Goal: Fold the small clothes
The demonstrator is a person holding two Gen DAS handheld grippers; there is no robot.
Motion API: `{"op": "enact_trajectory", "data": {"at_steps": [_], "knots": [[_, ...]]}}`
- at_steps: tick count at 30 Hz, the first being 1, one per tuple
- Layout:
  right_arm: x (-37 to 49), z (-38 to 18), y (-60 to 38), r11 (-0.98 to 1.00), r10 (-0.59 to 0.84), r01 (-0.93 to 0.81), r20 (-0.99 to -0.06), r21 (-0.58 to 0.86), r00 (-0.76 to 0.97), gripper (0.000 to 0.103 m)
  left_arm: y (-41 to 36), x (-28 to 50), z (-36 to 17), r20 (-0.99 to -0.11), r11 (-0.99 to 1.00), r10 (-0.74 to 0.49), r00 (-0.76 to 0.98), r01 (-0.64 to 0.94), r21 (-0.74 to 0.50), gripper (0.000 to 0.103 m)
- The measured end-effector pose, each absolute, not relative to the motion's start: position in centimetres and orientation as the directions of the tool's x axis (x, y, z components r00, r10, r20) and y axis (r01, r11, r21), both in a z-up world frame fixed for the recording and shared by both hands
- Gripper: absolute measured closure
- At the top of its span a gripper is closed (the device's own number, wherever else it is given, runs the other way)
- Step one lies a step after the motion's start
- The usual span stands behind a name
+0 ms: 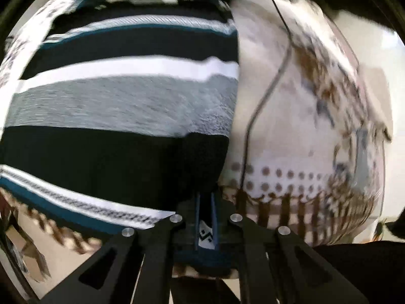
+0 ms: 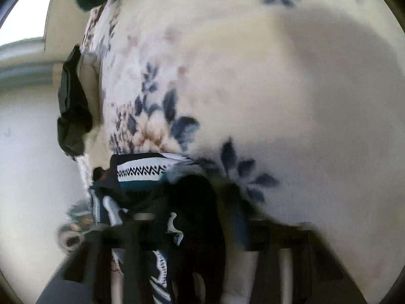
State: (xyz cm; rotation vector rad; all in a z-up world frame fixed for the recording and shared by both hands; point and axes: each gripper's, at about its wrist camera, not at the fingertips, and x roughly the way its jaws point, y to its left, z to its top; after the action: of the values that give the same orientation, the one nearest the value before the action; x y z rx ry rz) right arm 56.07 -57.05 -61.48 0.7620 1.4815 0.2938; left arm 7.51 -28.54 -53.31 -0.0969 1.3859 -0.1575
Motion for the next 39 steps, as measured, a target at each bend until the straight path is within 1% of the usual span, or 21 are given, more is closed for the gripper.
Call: {"op": "enact_trajectory", "data": {"at_steps": [3,6,10,12,15,20,25,30,34,39], "knots": [[56.7,-59.3,-55.9,0.772,0.586,0.232,-0.804,0.592,0.101,0.091,-25.7,7.7,-50.0,-0.959,0.986,-0.16,0.235,0.002,-0.165,0.098],[57.7,-56.1,-53.9,0.82,0.548,0.141,-0.832,0.554,0.084,0.091,-22.0,8.2,-47.6,-0.944,0.985,-0.143,0.299,-0.049,-0.165,0.098],[59.1,-51.2,-49.9,0.83,0.549,0.06,-0.832,0.554,0.087,0.091,-16.3,8.8,-45.1,-0.925,0.979,-0.105,0.366,-0.128,-0.162,0.098],[59.3,-48.8,-47.9,0.828,0.555,0.032,-0.827,0.559,0.09,0.091,-14.0,8.6,-44.6,-0.919,0.967,-0.106,0.38,-0.175,-0.183,0.098],[59.7,-44.8,-42.4,0.828,0.56,-0.02,-0.823,0.561,0.094,0.091,-10.1,8.0,-44.7,-0.91,0.943,-0.115,0.398,-0.244,-0.226,0.098],[60.0,-41.1,-33.2,0.85,0.526,-0.07,-0.844,0.522,0.103,0.091,-3.0,6.4,-46.1,-0.897,0.882,-0.169,0.409,-0.344,-0.323,0.099],[61.0,-41.3,-20.9,0.896,0.441,-0.101,-0.893,0.433,0.088,0.092,3.9,5.9,-48.6,-0.877,0.815,-0.226,0.423,-0.411,-0.408,0.099],[61.8,-44.7,-10.0,0.939,0.321,-0.151,-0.945,0.309,0.06,0.092,9.6,5.9,-51.4,-0.86,0.755,-0.259,0.441,-0.463,-0.465,0.099],[62.4,-48.0,-4.1,0.957,0.247,-0.169,-0.968,0.236,0.043,0.092,13.3,5.9,-54.3,-0.847,0.704,-0.289,0.447,-0.5,-0.504,0.099],[62.9,-51.2,-0.3,0.971,0.167,-0.181,-0.985,0.158,0.034,0.092,15.5,6.4,-57.0,-0.853,0.694,-0.306,0.422,-0.514,-0.503,0.099]]}}
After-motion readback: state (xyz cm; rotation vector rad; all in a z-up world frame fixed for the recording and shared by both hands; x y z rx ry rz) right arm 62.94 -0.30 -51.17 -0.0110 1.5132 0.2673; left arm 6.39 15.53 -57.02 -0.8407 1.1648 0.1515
